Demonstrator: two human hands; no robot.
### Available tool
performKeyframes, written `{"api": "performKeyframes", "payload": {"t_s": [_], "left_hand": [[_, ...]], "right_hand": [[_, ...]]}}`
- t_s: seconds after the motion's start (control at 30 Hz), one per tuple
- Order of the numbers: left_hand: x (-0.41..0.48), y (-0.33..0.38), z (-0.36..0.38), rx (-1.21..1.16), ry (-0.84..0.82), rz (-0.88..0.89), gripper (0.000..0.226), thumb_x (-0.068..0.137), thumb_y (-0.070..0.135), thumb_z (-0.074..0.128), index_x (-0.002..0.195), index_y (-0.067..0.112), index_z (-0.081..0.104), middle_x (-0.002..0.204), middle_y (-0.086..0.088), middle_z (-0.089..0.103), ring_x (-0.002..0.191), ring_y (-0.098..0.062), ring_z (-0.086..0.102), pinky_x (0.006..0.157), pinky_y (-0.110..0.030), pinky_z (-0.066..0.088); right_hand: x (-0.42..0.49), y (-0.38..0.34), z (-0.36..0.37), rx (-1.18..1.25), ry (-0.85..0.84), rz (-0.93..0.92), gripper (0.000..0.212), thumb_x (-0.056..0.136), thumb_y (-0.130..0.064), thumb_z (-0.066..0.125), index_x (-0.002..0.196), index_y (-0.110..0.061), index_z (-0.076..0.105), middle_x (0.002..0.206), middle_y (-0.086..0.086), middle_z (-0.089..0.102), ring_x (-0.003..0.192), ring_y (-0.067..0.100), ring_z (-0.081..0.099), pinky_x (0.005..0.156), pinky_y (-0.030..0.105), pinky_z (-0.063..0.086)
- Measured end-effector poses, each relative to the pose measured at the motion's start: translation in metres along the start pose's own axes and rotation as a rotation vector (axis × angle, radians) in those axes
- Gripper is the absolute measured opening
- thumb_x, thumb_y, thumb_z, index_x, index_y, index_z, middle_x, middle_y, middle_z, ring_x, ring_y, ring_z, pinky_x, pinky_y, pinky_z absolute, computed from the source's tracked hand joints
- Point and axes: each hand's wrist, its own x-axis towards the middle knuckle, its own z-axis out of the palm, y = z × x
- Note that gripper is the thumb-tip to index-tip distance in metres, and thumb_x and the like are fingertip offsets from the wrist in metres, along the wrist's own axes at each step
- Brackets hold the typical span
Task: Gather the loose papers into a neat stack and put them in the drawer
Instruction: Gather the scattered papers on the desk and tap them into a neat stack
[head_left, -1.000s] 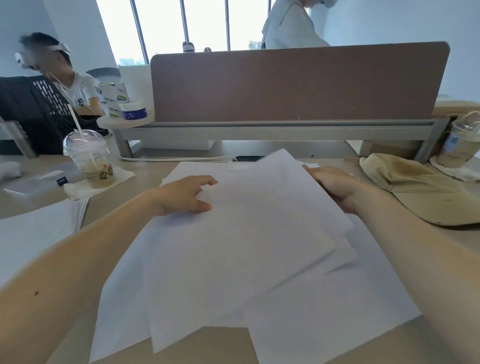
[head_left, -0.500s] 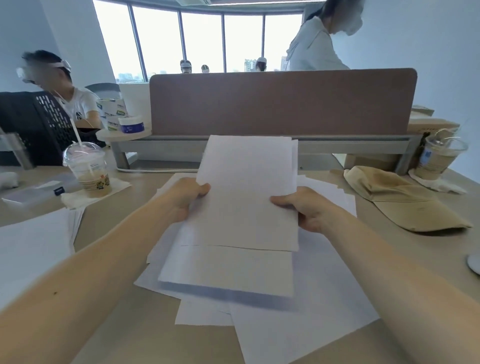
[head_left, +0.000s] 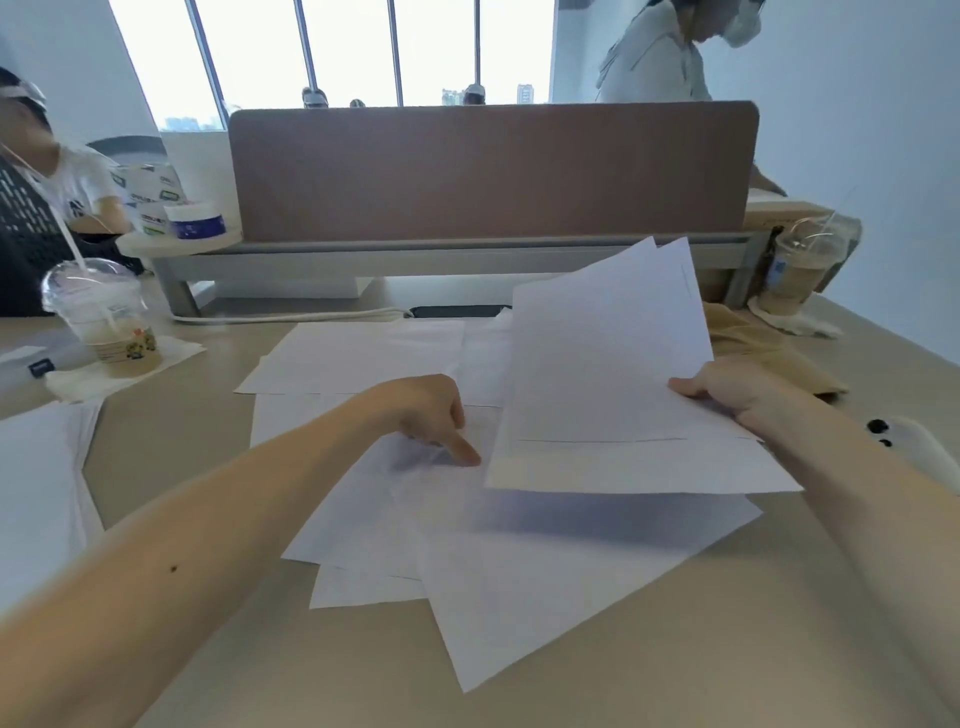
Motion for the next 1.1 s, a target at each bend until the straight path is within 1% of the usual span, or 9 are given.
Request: {"api": "performKeyframes", "payload": {"t_s": [0.17,0.3,0.4,0.53,0.7,0.83,0.93,1.0,1.1], "left_hand": [[-0.007,-0.004,0.007,-0.070,0.013,0.006,0.044,0.076,0.036,0.078,0.057,0.019,0.042,0.060,-0.002,0.037,0.057,-0.021,0.029,0.053,-0.028,0.022],[-0.015,-0.011,0.004,-0.151,0.199,0.041,0.017,0.089,0.028,0.062,0.086,0.014,0.053,0.083,-0.002,0.051,0.075,-0.021,0.047,0.064,-0.028,0.036],[-0.018,-0.019,0.006,-0.525,0.286,0.039,0.004,0.094,0.016,0.057,0.093,0.014,0.054,0.082,-0.005,0.055,0.068,-0.021,0.052,0.057,-0.024,0.042],[-0.019,-0.026,0.017,-0.931,0.266,0.096,0.017,0.100,0.007,0.050,0.100,0.018,0.064,0.097,-0.008,0.072,0.078,-0.023,0.069,0.068,-0.030,0.057],[-0.008,-0.025,0.023,-1.066,0.236,0.126,0.018,0.100,0.013,0.051,0.108,0.008,0.066,0.104,-0.012,0.073,0.087,-0.028,0.069,0.074,-0.034,0.058],[0.000,-0.031,0.011,-0.823,0.345,0.175,0.035,0.089,0.041,0.067,0.094,0.007,0.072,0.085,-0.003,0.075,0.068,-0.017,0.070,0.062,-0.028,0.055],[0.014,-0.067,-0.013,-0.354,0.646,0.105,0.039,0.072,0.046,0.080,0.101,0.022,0.071,0.103,0.006,0.072,0.089,-0.014,0.068,0.086,-0.035,0.054],[0.020,-0.087,-0.021,-0.029,0.447,0.052,0.069,0.071,0.053,0.078,0.131,0.029,0.053,0.136,0.006,0.056,0.120,-0.018,0.054,0.103,-0.035,0.041],[0.033,-0.094,-0.023,0.153,0.251,0.007,0.082,0.077,0.059,0.069,0.146,0.035,0.031,0.144,0.003,0.047,0.127,-0.024,0.047,0.106,-0.037,0.035]], "right_hand": [[-0.019,0.012,-0.003,0.106,-0.058,0.027,0.016,0.087,-0.005,0.068,0.100,-0.006,0.059,0.095,0.015,0.065,0.084,0.033,0.062,0.072,0.040,0.052],[-0.027,0.019,-0.002,0.159,-0.105,0.051,0.024,0.089,-0.005,0.066,0.111,-0.005,0.057,0.104,0.018,0.067,0.090,0.036,0.064,0.074,0.043,0.054],[-0.028,0.023,0.005,0.244,-0.139,0.046,0.030,0.090,-0.004,0.064,0.119,-0.003,0.058,0.112,0.018,0.068,0.100,0.036,0.066,0.088,0.051,0.053],[-0.029,0.019,0.021,0.279,-0.174,-0.001,0.030,0.091,-0.005,0.063,0.121,-0.005,0.060,0.112,0.017,0.069,0.102,0.037,0.066,0.095,0.053,0.050],[-0.025,0.010,0.052,0.346,-0.225,0.020,0.027,0.092,0.001,0.056,0.119,-0.002,0.060,0.114,0.021,0.068,0.096,0.036,0.066,0.079,0.048,0.054],[-0.007,0.005,0.064,0.272,-0.154,0.007,0.032,0.087,0.006,0.061,0.119,0.003,0.058,0.112,0.023,0.066,0.092,0.039,0.065,0.079,0.049,0.054],[0.009,0.002,0.057,0.182,-0.089,-0.036,0.017,0.090,0.005,0.059,0.105,-0.002,0.058,0.095,0.017,0.063,0.081,0.034,0.061,0.073,0.044,0.052],[0.019,0.006,0.051,0.142,-0.073,-0.037,0.020,0.088,0.003,0.062,0.107,-0.002,0.057,0.097,0.017,0.063,0.083,0.035,0.061,0.071,0.042,0.052],[0.026,0.010,0.050,0.117,-0.075,-0.016,0.013,0.089,0.000,0.064,0.098,-0.005,0.056,0.093,0.016,0.062,0.080,0.034,0.061,0.069,0.041,0.051]]}}
